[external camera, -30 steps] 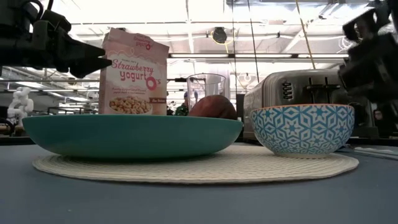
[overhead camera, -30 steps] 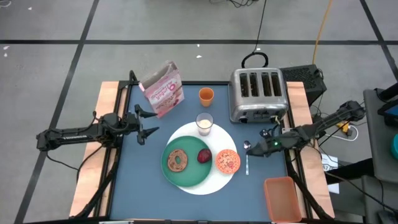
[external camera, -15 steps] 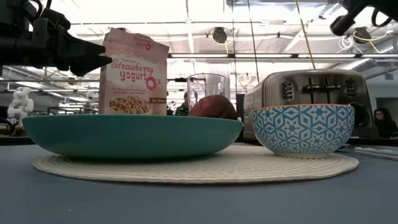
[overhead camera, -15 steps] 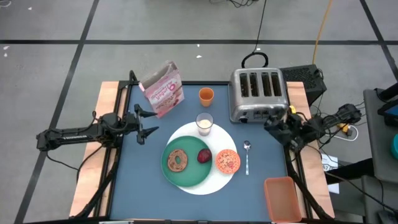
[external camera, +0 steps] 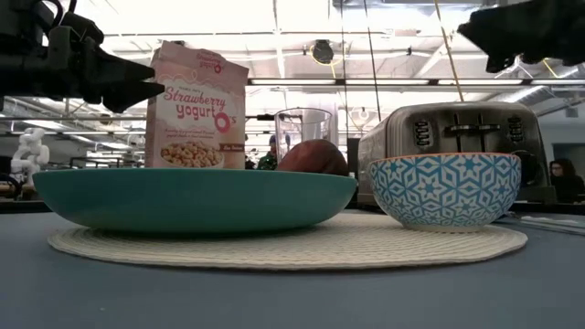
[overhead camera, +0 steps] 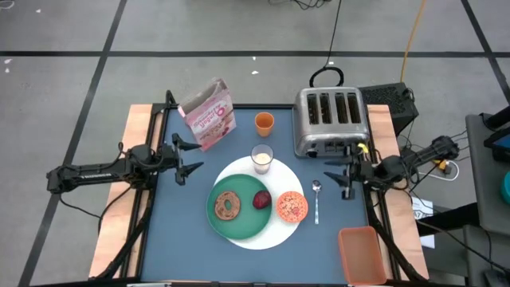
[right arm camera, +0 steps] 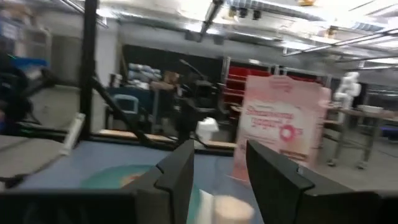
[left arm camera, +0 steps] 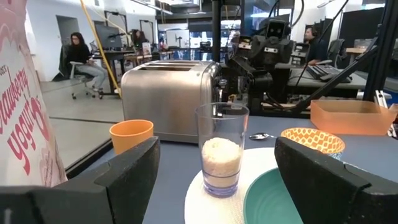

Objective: Arrange a breakfast setting
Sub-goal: Return to Home Position

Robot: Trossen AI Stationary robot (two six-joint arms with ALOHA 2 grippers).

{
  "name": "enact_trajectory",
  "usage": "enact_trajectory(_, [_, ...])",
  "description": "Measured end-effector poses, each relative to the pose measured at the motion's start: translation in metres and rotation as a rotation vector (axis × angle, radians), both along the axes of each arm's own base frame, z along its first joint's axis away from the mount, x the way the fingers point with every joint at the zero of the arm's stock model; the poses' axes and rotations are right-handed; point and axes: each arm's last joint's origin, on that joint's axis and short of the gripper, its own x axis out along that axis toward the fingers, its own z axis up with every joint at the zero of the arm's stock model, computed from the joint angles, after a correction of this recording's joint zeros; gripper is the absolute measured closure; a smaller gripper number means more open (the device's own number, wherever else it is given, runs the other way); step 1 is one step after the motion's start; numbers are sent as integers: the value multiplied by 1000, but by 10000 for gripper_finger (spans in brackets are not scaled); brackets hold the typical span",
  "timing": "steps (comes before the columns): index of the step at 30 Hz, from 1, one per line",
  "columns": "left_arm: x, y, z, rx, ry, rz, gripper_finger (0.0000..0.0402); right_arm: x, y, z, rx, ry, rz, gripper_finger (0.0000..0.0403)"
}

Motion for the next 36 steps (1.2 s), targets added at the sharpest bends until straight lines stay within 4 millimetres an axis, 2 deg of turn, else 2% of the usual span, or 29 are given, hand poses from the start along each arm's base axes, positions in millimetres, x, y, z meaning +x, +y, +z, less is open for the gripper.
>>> enact_trajectory(7, [0,0,0,-29,-5,-2,80,-1,-6,-5,-47,52,-71,261])
enact_trajectory(14, [0,0,0,-33,-6,-1,80,-4,-14,-15,15,136,-116,261])
enact_trajectory(21, [0,0,0,-35,-5,-2,80,-6,-17,-19,22,118,-101,261])
enact_trajectory(24, [0,0,0,-35,-6,-2,80,-7,-19,-17,56,65,-116,261])
enact_trajectory(27, [0,0,0,-35,-6,-2,80,-6,-21,-19,98,83,-135,261])
enact_trajectory(36, [-1,5,-4,17,49,53,80,-6,-25,-18,57,76,-166,261])
